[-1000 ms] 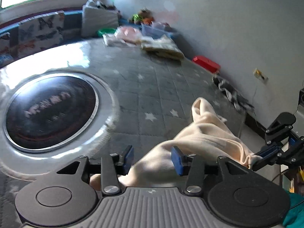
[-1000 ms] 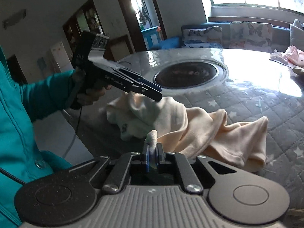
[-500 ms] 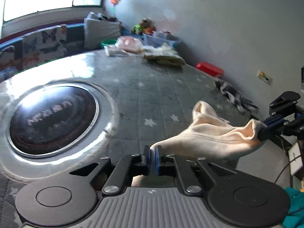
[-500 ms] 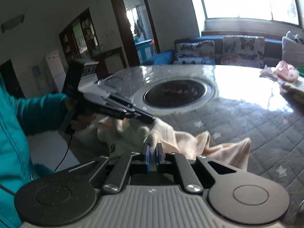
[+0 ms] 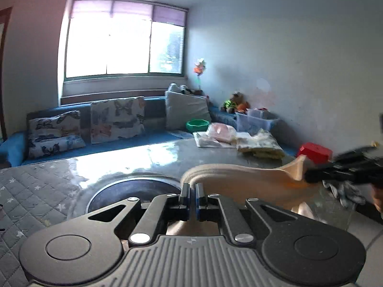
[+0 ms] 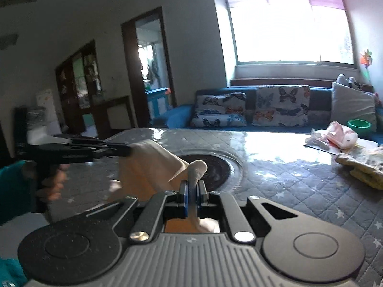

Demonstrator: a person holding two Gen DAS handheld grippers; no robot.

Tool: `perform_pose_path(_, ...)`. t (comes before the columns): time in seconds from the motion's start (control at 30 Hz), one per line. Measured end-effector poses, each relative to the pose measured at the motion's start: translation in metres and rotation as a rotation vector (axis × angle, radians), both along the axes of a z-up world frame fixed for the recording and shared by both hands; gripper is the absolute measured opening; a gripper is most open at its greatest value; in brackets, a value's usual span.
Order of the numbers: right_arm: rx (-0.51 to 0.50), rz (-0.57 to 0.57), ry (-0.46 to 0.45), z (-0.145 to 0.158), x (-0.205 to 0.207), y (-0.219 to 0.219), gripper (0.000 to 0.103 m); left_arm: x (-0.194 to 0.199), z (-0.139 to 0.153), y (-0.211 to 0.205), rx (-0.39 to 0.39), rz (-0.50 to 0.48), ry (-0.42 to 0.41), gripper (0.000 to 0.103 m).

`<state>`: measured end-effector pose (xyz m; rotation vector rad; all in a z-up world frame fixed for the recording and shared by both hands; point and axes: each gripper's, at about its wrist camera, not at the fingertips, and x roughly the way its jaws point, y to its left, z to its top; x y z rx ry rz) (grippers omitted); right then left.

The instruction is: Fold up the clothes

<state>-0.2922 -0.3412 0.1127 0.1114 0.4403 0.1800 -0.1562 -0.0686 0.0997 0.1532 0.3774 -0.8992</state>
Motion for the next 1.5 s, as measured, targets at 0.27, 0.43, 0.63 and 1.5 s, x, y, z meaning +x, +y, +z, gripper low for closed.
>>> perform_pose_path(0.27,-0.082,-0.059,0.19,-0.031,0.009,-0.003,0.005,-0.021,-0.051,-0.016,0.208,-0.174,0.095,0.009)
perform_pose_path(0.43,-0.08,-0.086,0.244,-0.044,0.002,-0.007,0.006,-0.014,-0.047,-0.019,0.182,-0.218,0.144,0.018)
perform_pose_path(0.63,-0.069,-0.1,0.265,-0.054,-0.004,-0.011,0.006,0.025,-0.019,-0.002,0.061,-0.105,0.203,0.047)
perform_pose_path(1.5,-0.04,-0.114,0.282,-0.059,-0.003,-0.02,0.006,0.064,-0.076,-0.04,0.268,-0.219,0.43,0.038)
